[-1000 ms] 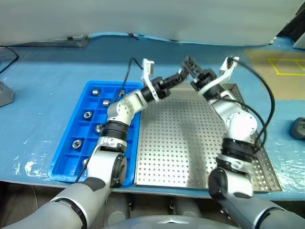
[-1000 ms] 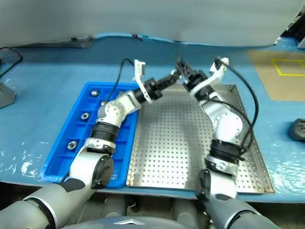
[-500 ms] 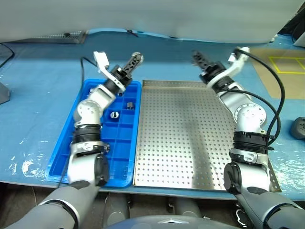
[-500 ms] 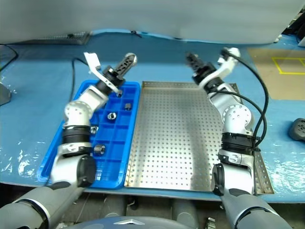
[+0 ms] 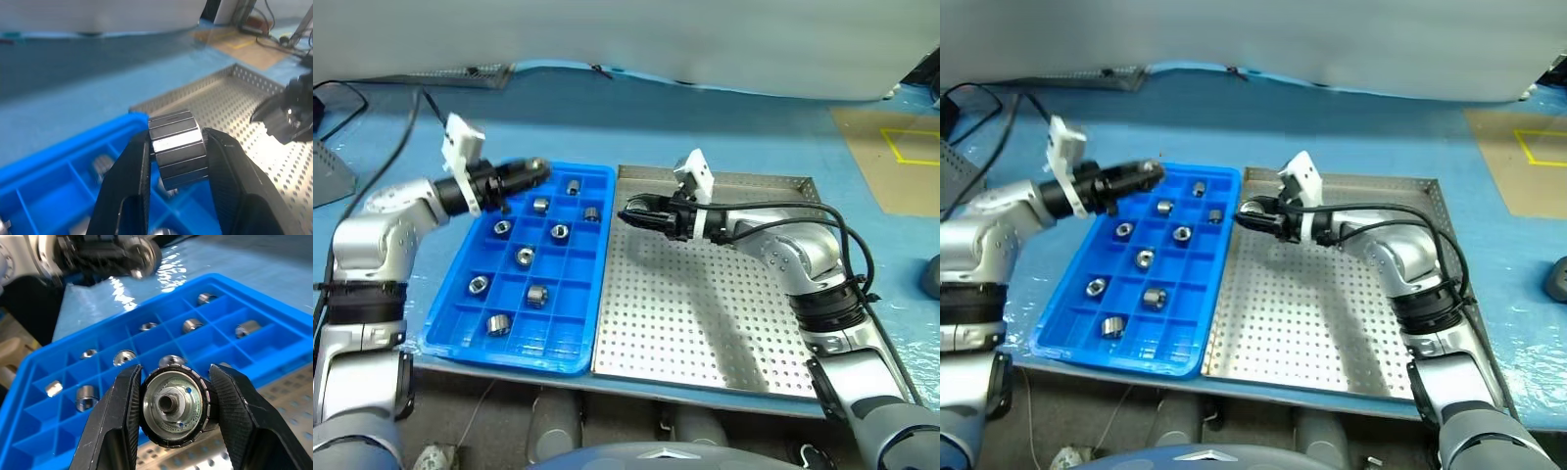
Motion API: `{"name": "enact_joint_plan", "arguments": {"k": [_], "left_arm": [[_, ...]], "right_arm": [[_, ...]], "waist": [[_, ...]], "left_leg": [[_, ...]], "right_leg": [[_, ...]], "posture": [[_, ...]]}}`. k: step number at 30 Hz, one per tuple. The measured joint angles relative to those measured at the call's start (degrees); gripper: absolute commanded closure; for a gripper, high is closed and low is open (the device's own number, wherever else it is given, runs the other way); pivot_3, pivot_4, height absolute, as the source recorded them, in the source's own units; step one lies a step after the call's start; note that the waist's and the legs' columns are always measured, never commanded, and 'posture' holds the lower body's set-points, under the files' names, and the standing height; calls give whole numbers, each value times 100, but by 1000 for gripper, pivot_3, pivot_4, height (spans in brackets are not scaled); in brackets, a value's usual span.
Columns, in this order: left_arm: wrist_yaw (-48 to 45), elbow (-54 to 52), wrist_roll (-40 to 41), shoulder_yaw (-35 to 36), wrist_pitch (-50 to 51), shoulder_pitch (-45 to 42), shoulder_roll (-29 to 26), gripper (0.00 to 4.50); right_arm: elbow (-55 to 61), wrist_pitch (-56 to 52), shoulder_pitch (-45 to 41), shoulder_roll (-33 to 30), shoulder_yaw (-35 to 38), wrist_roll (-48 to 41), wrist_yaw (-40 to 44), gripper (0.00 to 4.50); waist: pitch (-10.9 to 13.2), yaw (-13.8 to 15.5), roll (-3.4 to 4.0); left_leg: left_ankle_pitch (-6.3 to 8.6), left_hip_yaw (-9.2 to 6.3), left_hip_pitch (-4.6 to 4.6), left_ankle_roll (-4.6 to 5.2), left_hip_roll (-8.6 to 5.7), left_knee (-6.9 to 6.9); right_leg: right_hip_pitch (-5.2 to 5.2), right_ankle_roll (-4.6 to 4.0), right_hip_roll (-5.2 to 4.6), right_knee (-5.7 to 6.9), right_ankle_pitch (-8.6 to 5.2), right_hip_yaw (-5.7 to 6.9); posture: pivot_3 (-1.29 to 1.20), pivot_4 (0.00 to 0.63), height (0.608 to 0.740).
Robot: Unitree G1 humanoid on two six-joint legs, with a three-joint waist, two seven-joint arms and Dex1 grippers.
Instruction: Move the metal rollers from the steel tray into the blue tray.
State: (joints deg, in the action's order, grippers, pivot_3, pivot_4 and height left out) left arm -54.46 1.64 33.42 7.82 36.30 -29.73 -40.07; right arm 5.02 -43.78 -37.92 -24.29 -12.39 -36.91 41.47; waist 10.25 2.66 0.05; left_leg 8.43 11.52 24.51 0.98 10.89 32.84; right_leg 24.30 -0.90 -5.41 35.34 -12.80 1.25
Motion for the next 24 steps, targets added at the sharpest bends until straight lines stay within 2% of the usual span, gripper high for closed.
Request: {"name": "enact_joint_plan", "arguments": {"k": [7,16,22,23,24], "left_arm": [[258,-755,-65,-19,105,838,-18,3224],[522,-1943,458,376,673,1810,-97,3224],[580,-2446,835,391,1064,1989,-176,3224],[578,-2480,868,355,1121,1996,-191,3224],[576,-2488,897,304,1155,1997,-200,3224]], "right_arm": [[-191,-51,-65,506,-471,350,314,2685],[-1034,-2,-360,1042,-799,927,514,2685],[-1533,221,-431,1212,-861,1373,603,612],[-1582,276,-434,1251,-857,1437,607,317],[-1602,305,-439,1281,-854,1468,599,317]], "waist": [[1,99,-4],[0,233,-8],[0,303,-8],[0,302,-8],[0,302,-8]], "left_leg": [[-28,-8,-50,-38,7,-23],[-55,-18,-62,-77,6,-64],[-57,-19,-64,-81,7,-65],[-58,-19,-65,-82,7,-65],[-58,-19,-67,-83,7,-65]], "right_leg": [[-10,-18,10,34,6,-6],[-7,-34,16,31,3,0],[-7,-34,19,33,3,0],[-7,-34,19,34,3,-1],[-8,-34,19,34,3,-2]], "posture": [[58,150,740],[137,150,740],[129,150,740],[125,150,740],[114,150,740]]}}
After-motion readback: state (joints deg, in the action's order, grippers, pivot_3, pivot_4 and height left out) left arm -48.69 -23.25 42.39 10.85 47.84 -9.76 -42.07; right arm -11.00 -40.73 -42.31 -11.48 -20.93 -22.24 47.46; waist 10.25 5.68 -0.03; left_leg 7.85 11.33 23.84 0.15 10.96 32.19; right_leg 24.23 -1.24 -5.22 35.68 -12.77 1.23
